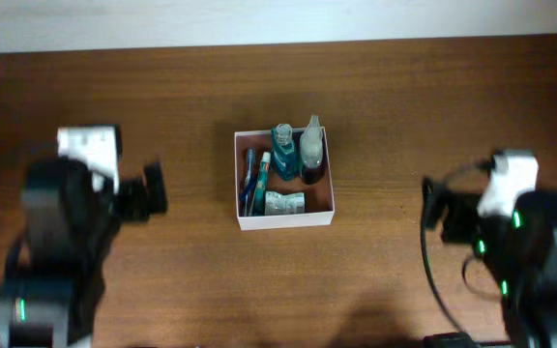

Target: Pack container

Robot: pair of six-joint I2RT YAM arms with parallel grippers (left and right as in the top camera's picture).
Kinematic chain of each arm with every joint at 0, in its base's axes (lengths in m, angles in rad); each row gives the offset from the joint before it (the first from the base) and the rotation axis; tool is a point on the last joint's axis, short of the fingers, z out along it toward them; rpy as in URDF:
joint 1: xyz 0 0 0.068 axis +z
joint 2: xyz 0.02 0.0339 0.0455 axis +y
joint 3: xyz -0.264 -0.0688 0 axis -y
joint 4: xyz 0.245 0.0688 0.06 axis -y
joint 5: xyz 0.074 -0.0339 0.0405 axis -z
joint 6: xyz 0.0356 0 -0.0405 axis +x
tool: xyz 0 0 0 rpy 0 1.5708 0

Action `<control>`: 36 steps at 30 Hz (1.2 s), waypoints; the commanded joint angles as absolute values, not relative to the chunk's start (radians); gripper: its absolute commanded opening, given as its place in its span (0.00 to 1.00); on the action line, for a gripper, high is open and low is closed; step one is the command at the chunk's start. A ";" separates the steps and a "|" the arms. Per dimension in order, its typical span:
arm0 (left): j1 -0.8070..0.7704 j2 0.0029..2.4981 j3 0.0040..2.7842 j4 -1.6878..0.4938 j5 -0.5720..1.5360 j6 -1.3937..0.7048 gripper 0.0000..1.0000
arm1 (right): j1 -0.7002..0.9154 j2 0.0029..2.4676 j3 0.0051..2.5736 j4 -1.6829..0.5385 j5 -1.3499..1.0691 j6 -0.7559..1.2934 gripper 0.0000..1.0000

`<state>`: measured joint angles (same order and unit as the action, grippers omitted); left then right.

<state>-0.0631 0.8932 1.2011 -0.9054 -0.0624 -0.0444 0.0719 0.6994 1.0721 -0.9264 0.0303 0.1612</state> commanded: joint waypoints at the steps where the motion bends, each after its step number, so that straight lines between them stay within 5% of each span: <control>1: -0.064 0.681 0.992 -0.902 -0.041 -0.023 0.99 | 0.078 0.533 0.933 -0.931 0.068 0.115 0.98; 9: -0.062 0.416 0.766 -0.901 -0.048 -0.056 0.99 | 0.078 0.362 0.793 -0.947 0.068 0.116 0.98; 29: -0.062 0.416 0.760 -0.922 -0.048 -0.056 0.99 | 0.078 0.364 0.790 -0.962 0.062 0.115 0.98; 36: -0.062 0.416 0.760 -0.922 -0.048 -0.056 0.99 | 0.078 0.170 0.613 -0.871 0.056 0.112 0.99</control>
